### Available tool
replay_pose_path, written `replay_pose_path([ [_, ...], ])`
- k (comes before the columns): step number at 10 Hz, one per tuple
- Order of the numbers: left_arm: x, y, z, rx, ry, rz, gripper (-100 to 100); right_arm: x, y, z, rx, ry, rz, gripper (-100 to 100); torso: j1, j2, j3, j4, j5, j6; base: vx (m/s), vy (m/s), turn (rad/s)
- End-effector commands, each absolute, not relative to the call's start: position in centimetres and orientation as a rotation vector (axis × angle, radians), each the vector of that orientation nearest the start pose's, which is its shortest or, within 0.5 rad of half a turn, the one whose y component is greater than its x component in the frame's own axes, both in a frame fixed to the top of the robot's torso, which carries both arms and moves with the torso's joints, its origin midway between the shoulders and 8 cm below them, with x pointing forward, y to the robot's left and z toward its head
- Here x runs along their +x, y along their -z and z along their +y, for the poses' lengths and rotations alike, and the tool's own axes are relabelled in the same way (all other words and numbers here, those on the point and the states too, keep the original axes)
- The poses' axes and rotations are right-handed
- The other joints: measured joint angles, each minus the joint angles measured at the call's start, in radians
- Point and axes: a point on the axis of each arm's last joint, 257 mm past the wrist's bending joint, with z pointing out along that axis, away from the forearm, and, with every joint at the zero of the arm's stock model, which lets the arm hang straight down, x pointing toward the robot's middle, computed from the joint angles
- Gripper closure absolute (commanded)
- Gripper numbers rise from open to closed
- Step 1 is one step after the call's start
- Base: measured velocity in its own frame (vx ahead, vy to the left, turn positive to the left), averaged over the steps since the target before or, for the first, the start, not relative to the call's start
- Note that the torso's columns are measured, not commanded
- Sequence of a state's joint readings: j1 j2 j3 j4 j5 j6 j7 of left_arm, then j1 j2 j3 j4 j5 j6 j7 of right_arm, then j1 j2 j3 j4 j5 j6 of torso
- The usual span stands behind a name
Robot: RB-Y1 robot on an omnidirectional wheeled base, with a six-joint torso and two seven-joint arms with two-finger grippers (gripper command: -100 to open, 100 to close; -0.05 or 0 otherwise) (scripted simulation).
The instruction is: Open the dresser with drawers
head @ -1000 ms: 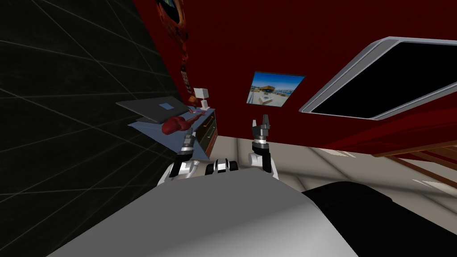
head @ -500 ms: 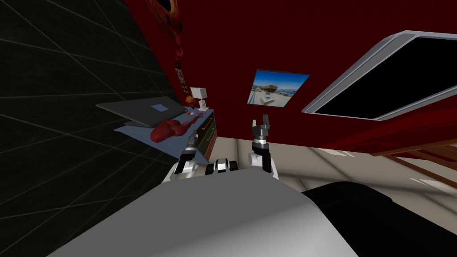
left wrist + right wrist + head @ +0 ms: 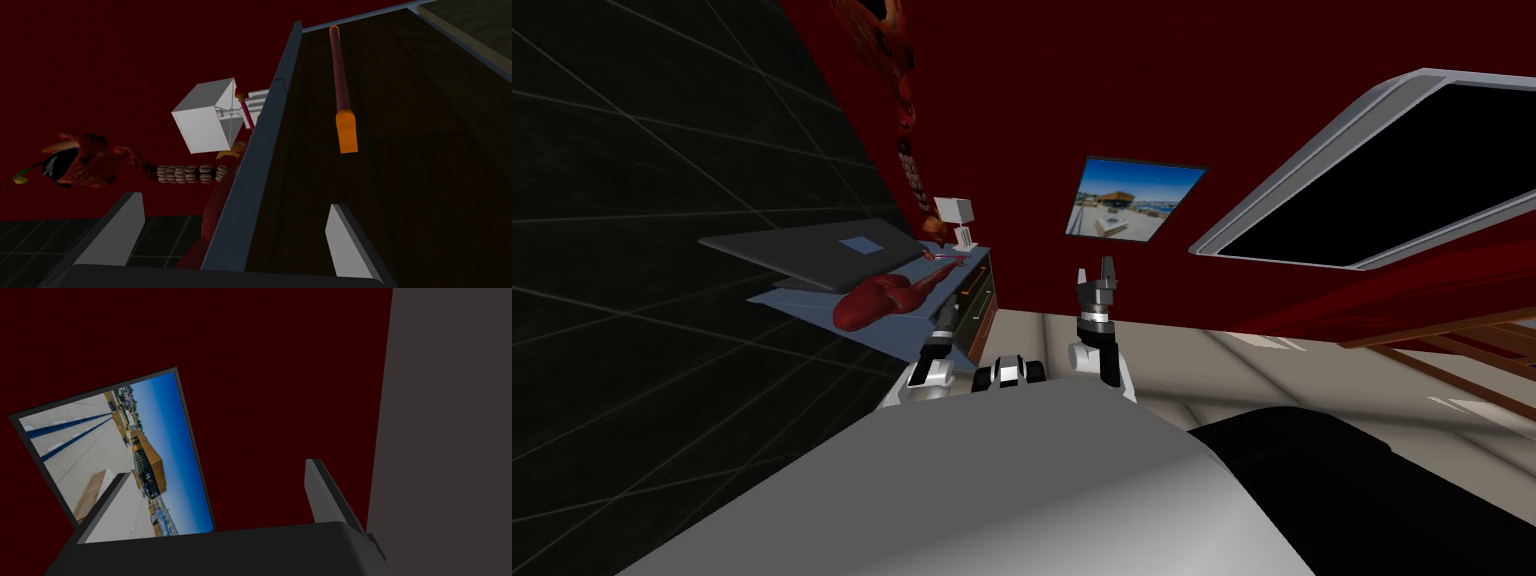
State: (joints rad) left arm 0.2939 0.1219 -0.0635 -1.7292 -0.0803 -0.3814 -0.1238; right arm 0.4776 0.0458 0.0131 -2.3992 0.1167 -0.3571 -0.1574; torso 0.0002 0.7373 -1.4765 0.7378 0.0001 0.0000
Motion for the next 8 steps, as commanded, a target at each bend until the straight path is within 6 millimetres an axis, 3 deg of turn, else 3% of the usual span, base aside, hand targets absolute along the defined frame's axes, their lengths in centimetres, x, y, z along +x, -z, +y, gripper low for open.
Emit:
replay_pose_path([
  [1, 45.8, 21.1, 24.4, -0.811, 1.077, 1.204, -100, 34.5, -5.7, -26.7, 0.690, -1.383, 0.595, 0, 0.000, 0.000, 0.000, 0.000, 0.000, 0.000, 0.090, 0.011, -0.034],
  [8, 46.9, 26.2, 24.2, -0.858, 1.019, 1.311, -100, 34.5, -5.7, -26.7, 0.690, -1.383, 0.595, 0, -0.001, 0.000, 0.000, 0.000, 0.000, 0.000, 0.091, 0.007, -0.027],
])
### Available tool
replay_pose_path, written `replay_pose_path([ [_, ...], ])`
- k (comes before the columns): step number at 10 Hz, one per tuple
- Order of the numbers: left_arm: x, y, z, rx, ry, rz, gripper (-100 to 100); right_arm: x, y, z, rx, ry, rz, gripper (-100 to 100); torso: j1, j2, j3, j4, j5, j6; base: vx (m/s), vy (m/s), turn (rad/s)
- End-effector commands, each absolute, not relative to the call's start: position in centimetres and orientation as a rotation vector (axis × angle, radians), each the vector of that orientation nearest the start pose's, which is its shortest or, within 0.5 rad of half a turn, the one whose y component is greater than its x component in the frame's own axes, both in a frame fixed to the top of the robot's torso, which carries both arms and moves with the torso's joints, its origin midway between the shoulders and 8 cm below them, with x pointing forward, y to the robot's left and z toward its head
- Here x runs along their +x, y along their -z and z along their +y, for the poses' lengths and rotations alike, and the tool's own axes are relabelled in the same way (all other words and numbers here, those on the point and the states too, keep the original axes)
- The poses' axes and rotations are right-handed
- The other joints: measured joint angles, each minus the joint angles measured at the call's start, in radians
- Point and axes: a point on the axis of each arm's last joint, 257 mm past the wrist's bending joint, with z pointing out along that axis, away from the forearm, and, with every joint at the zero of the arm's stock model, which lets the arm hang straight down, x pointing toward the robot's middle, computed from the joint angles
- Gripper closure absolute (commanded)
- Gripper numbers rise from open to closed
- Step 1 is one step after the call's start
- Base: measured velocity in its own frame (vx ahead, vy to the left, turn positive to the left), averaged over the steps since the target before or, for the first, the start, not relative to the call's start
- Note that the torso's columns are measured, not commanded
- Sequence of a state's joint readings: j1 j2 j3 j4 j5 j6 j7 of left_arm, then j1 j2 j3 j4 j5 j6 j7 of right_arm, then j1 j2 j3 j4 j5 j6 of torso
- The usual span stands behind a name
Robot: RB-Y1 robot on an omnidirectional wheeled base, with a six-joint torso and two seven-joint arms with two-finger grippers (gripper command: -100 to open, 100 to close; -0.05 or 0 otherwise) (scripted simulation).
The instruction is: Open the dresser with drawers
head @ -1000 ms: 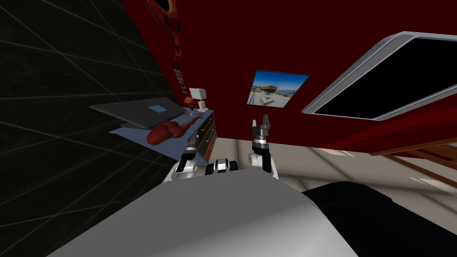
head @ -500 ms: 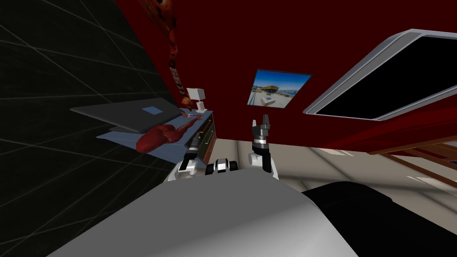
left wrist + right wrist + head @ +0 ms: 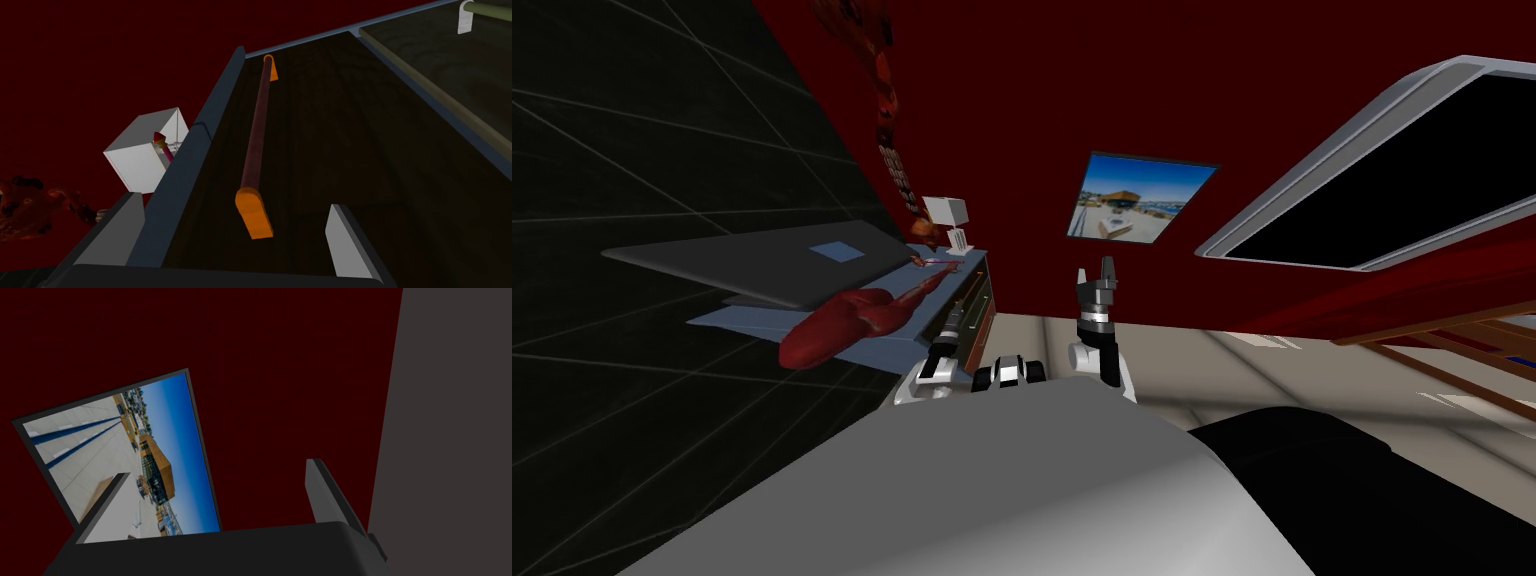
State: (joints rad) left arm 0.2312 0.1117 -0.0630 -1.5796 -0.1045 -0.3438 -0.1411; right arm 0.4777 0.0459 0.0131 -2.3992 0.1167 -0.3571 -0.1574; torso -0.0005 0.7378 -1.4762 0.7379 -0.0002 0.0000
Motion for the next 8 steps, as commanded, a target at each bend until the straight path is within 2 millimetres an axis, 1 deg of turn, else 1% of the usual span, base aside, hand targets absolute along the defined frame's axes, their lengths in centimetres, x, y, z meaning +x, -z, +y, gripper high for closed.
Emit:
replay_pose_path([
  [1, 46.9, 26.5, 24.1, -0.860, 1.016, 1.317, -100, 34.5, -5.7, -26.7, 0.690, -1.383, 0.595, 0, 0.001, 0.000, 0.000, 0.000, 0.000, 0.000, 0.064, 0.016, -0.015],
  [2, 46.8, 26.2, 24.1, -0.858, 1.020, 1.311, -100, 34.5, -5.7, -26.7, 0.690, -1.383, 0.595, 0, 0.001, 0.002, 0.001, 0.000, 0.000, 0.000, 0.013, -0.006, 0.003],
  [3, 47.3, 25.6, 24.2, -0.861, 1.017, 1.310, -100, 34.5, -5.7, -26.7, 0.690, -1.383, 0.595, 0, 0.000, 0.004, 0.002, 0.001, 0.000, 0.000, 0.065, -0.004, -0.019],
  [4, 47.0, 25.8, 24.1, -0.858, 1.019, 1.309, -100, 34.5, -5.7, -26.7, 0.690, -1.383, 0.595, 0, 0.000, 0.000, 0.000, 0.000, 0.000, 0.000, 0.036, -0.006, -0.003],
  [5, 47.1, 25.8, 24.1, -0.859, 1.018, 1.310, 100, 34.5, -5.7, -26.7, 0.690, -1.383, 0.595, 0, 0.000, 0.001, 0.000, 0.000, 0.000, 0.000, 0.000, 0.000, 0.000],
  [8, 47.1, 25.5, 23.5, -0.858, 1.019, 1.309, 100, 34.5, -5.7, -26.7, 0.690, -1.383, 0.595, 0, -0.004, 0.001, 0.001, -0.002, 0.000, -0.001, -0.023, -0.132, 0.002],
])
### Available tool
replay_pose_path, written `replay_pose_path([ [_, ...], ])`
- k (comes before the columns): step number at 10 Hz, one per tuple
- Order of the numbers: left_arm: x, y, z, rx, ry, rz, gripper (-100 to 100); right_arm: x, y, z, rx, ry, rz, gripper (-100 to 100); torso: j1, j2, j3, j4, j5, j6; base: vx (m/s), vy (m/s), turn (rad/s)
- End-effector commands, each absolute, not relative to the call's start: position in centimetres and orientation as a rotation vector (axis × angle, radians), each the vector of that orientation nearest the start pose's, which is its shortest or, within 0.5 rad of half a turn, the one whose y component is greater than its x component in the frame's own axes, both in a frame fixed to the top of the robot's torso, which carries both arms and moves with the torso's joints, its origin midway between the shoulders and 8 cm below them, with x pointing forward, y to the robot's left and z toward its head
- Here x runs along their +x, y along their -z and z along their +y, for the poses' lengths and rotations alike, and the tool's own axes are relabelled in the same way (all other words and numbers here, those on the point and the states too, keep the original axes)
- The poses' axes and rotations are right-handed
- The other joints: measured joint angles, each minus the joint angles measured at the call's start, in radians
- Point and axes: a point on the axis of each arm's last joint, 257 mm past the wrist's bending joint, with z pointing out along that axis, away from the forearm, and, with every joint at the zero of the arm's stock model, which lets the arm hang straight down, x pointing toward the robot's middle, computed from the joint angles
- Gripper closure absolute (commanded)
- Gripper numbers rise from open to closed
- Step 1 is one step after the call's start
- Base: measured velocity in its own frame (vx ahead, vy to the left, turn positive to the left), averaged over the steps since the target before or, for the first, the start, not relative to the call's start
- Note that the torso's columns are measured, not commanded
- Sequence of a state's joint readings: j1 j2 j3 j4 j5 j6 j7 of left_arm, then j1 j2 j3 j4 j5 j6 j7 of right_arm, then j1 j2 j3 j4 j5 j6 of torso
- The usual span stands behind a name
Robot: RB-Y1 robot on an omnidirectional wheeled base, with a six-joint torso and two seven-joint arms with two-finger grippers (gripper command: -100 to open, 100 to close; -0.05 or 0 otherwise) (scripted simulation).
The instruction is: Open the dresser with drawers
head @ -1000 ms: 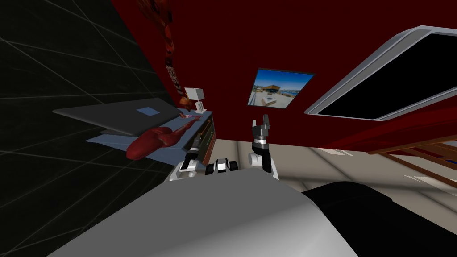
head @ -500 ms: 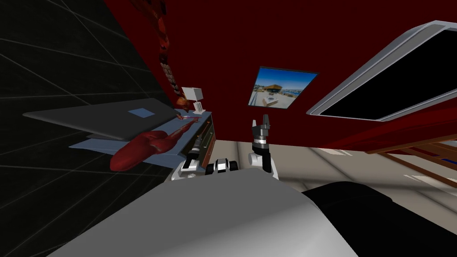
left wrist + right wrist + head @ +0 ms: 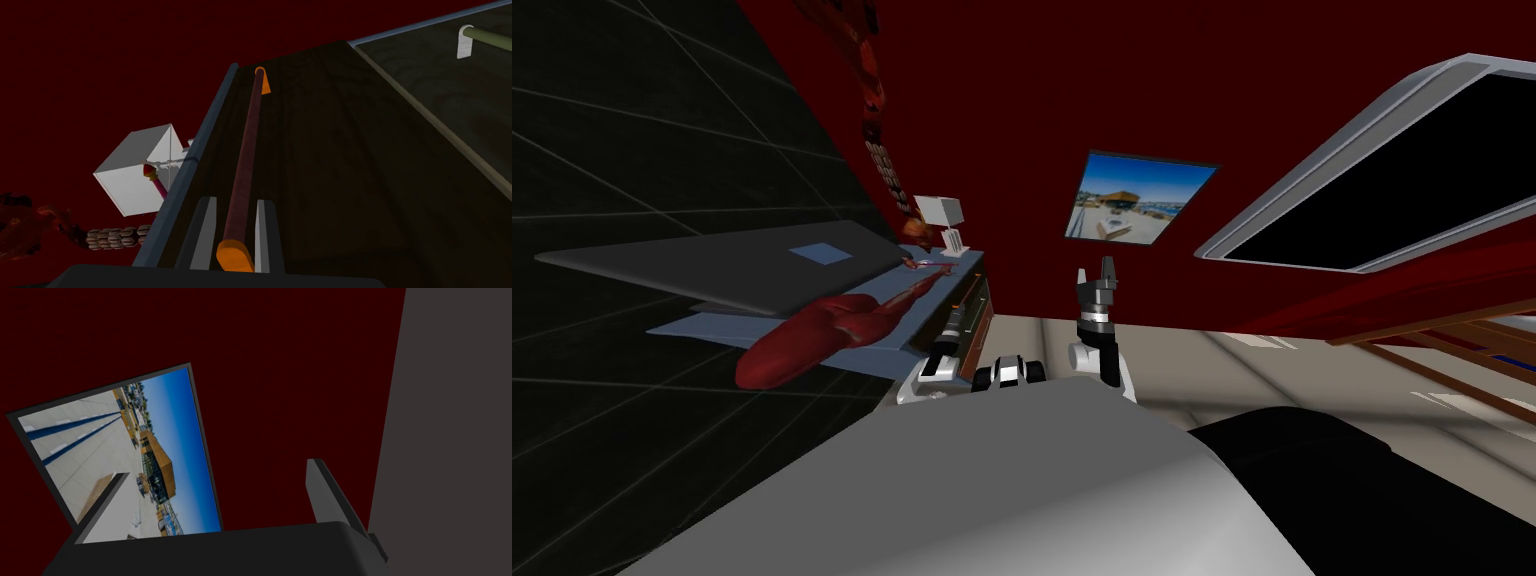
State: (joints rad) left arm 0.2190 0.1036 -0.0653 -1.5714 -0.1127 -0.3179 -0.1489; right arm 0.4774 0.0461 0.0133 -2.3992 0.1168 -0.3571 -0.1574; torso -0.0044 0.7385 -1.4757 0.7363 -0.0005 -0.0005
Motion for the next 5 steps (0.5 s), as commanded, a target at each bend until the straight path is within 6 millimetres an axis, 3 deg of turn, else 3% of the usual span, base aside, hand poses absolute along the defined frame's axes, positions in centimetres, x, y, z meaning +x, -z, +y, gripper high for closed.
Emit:
replay_pose_path([
  [1, 47.10, 25.36, 23.36, -0.858, 1.020, 1.309, 100, 34.52, -5.72, -26.69, 0.690, -1.383, 0.595, 0, 0.001, 0.001, 0.000, 0.001, 0.000, 0.000, -0.040, -0.191, 0.004],
  [5, 47.00, 25.35, 22.81, -0.858, 1.020, 1.311, 100, 34.52, -5.72, -26.69, 0.690, -1.383, 0.595, 0, 0.006, 0.000, 0.000, 0.003, 0.001, 0.000, -0.025, -0.172, 0.002],
])
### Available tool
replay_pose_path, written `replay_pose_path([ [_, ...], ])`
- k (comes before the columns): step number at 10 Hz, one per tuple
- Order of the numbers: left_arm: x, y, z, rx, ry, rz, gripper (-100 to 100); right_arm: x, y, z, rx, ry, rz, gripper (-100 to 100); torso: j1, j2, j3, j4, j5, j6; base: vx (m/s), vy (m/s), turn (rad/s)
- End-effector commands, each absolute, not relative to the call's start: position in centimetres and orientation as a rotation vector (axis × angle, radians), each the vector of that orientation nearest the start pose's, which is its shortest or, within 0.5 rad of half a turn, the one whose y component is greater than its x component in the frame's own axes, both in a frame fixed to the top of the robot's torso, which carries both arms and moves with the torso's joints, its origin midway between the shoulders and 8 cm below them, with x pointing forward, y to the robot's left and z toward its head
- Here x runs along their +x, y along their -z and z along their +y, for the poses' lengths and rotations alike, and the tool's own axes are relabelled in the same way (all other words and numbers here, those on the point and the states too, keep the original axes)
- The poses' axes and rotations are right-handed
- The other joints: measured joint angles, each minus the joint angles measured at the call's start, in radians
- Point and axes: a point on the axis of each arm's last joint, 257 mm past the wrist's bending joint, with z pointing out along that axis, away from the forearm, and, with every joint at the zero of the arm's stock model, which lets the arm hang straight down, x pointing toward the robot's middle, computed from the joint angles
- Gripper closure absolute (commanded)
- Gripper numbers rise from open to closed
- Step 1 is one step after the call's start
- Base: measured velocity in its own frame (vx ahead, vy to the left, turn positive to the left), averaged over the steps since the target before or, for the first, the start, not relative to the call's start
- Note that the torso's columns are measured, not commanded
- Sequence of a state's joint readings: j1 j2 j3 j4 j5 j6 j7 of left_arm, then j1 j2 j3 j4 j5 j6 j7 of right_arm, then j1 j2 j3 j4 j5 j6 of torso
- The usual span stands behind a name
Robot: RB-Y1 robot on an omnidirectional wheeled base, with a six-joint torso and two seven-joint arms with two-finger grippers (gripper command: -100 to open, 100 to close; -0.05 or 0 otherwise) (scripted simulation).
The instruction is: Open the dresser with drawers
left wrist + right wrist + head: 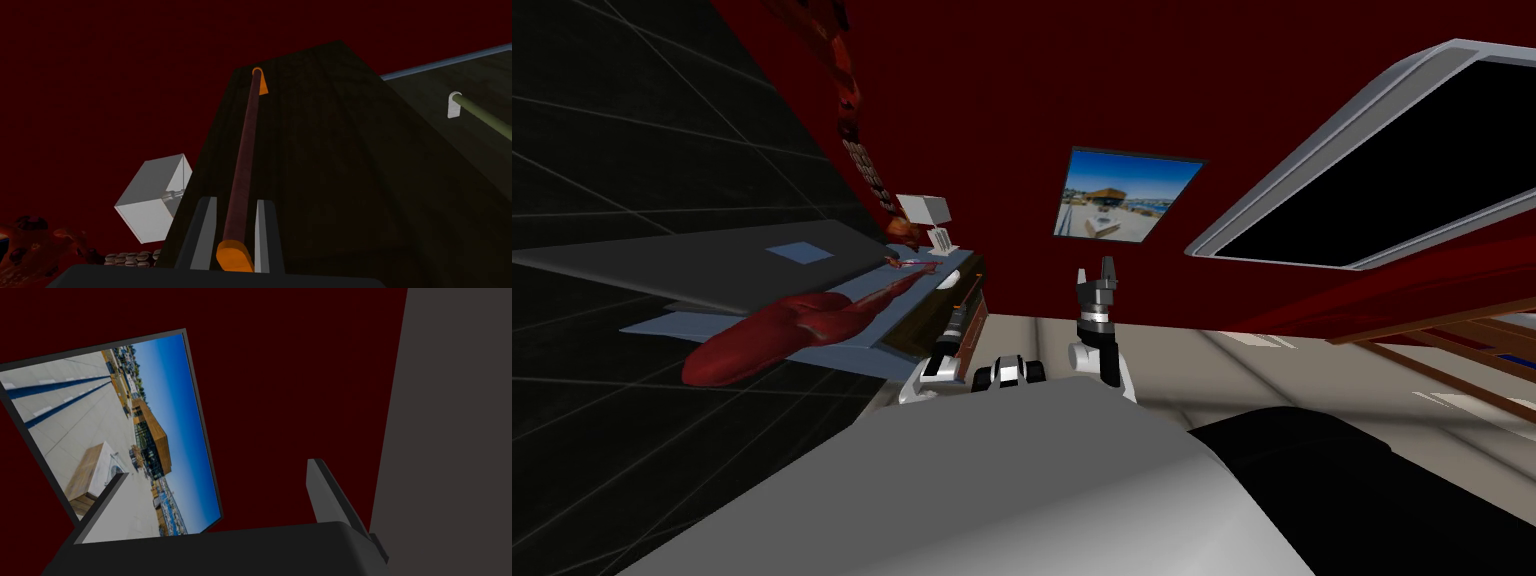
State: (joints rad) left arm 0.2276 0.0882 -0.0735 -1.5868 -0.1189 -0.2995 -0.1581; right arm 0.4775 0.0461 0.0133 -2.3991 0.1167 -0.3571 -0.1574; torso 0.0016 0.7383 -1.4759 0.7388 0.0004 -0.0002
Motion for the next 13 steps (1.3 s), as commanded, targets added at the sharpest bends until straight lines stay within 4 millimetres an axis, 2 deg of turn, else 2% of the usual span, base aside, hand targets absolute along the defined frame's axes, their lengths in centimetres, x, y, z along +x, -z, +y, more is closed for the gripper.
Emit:
replay_pose_path([
  [1, 47.0, 25.3, 22.6, -0.858, 1.020, 1.310, 100, 34.5, -5.7, -26.7, 0.690, -1.383, 0.595, 0, -0.004, 0.000, 0.000, -0.001, -0.001, 0.000, -0.043, -0.171, -0.002],
  [3, 47.0, 25.2, 22.5, -0.856, 1.022, 1.308, 100, 34.5, -5.7, -26.7, 0.690, -1.383, 0.595, 0, -0.002, 0.003, 0.002, -0.001, 0.000, -0.001, -0.035, -0.133, -0.011],
  [4, 46.7, 25.3, 21.6, -0.850, 1.032, 1.317, 100, 34.5, -5.7, -26.7, 0.690, -1.383, 0.595, 0, 0.004, 0.002, 0.001, 0.001, 0.000, -0.002, 0.012, -0.091, 0.081],
  [10, 45.8, 25.2, 19.4, -0.826, 1.061, 1.335, 100, 34.5, -5.7, -26.7, 0.690, -1.383, 0.595, 0, -0.001, 0.003, 0.002, 0.000, -0.001, -0.001, 0.008, -0.108, 0.068],
  [11, 46.2, 24.1, 19.5, -0.830, 1.052, 1.333, -100, 34.5, -5.7, -26.7, 0.690, -1.383, 0.595, 0, -0.001, 0.004, 0.002, 0.000, -0.001, -0.001, -0.008, -0.036, -0.021],
  [13, 46.5, 23.0, 19.4, -0.832, 1.048, 1.331, -100, 34.5, -5.7, -26.7, 0.689, -1.383, 0.595, 0, 0.004, 0.002, 0.001, 0.000, 0.001, 0.000, -0.025, 0.028, -0.050],
])
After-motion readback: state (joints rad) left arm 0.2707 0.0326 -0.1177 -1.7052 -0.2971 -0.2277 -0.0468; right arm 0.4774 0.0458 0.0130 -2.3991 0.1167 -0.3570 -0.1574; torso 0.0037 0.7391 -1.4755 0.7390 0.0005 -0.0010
